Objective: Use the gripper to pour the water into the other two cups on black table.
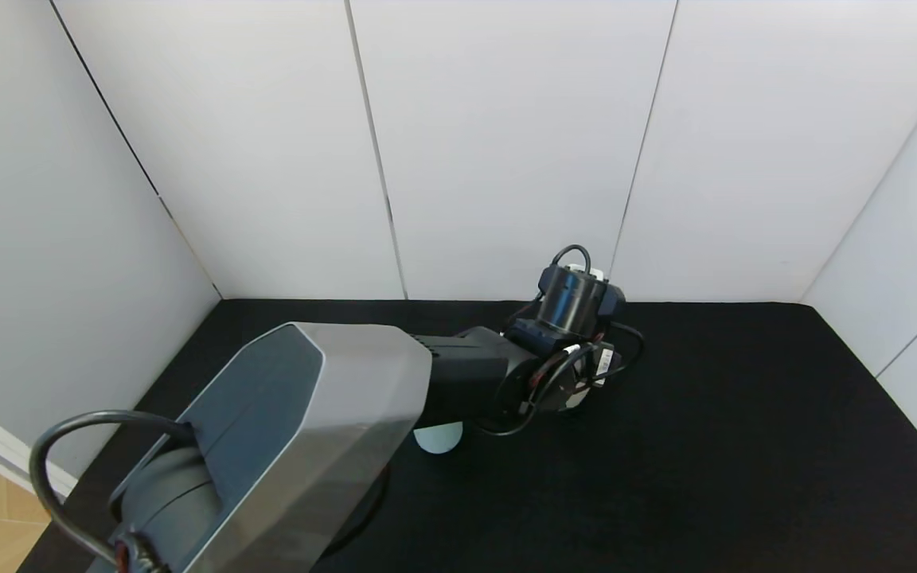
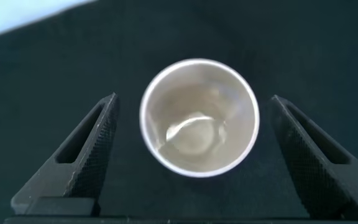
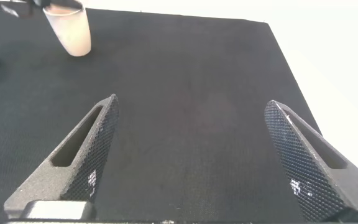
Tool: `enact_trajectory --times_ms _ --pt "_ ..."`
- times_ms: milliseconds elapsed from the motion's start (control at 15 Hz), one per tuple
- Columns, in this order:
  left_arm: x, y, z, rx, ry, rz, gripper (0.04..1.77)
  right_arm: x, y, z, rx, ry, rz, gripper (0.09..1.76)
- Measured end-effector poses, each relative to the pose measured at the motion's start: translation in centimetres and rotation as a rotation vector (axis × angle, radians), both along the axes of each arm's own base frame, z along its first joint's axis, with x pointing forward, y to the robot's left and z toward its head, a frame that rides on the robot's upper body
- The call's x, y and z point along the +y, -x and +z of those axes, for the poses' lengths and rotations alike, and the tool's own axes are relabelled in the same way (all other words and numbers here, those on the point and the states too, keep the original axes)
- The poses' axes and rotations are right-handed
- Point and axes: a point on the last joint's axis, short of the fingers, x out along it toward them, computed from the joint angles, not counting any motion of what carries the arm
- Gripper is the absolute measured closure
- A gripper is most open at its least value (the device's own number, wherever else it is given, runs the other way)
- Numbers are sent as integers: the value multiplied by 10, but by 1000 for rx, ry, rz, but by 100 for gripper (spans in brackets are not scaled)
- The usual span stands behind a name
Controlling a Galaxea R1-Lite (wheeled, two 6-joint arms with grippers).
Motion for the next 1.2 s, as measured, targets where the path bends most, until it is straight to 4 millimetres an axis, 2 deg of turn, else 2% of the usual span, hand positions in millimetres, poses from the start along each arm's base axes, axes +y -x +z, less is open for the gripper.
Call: enact_trajectory --times_ms 200,467,933,1200 --pt "10 10 28 -17 11 11 12 0 0 0 0 0 0 14" --pt "32 35 59 -24 14 8 11 0 0 0 0 0 0 14" --pt "92 92 97 -73 42 36 10 0 0 0 0 0 0 14" --pt "132 130 107 -74 45 39 10 0 0 0 0 0 0 14"
